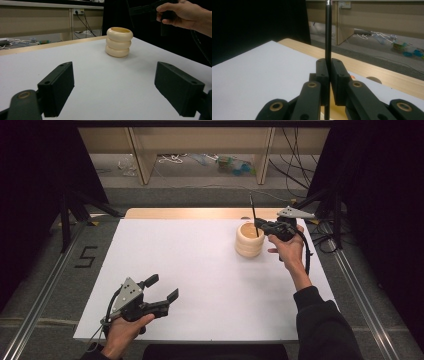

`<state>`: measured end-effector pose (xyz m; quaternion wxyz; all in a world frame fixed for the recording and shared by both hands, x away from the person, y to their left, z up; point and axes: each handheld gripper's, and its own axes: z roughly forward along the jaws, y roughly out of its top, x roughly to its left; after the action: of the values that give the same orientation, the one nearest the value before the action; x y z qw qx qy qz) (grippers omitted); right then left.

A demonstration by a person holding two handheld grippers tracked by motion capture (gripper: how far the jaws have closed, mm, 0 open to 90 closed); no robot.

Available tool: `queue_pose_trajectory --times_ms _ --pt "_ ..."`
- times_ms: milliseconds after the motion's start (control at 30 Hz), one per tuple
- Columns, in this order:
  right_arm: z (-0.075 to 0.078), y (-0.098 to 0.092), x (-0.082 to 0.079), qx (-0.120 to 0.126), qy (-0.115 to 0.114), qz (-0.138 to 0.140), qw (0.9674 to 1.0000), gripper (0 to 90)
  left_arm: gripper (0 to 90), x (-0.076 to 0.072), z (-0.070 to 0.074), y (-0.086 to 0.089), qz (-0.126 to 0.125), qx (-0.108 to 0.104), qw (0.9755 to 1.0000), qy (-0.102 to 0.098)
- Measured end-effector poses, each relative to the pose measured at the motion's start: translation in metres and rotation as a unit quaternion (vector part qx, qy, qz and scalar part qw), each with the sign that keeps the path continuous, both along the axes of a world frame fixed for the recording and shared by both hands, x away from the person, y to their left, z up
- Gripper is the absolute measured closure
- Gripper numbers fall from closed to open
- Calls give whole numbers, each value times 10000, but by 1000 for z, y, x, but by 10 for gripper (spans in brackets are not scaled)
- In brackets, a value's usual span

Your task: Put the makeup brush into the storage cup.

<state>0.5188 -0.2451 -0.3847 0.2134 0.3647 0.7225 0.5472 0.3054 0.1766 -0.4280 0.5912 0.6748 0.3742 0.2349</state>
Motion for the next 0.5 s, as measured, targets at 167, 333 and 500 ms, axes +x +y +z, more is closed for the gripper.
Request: queue_pose_trajectory --times_ms 167,333,500 --pt "0 2 5 19 -2 -43 10000 856 158 0 0 0 -5 -13 10000 -7" --pt "-4 4 12 67 11 -135 9999 856 158 0 0 0 5 -31 10000 0" --pt "-9 5 16 28 108 -164 9998 856 158 0 0 0 3 -36 10000 -5"
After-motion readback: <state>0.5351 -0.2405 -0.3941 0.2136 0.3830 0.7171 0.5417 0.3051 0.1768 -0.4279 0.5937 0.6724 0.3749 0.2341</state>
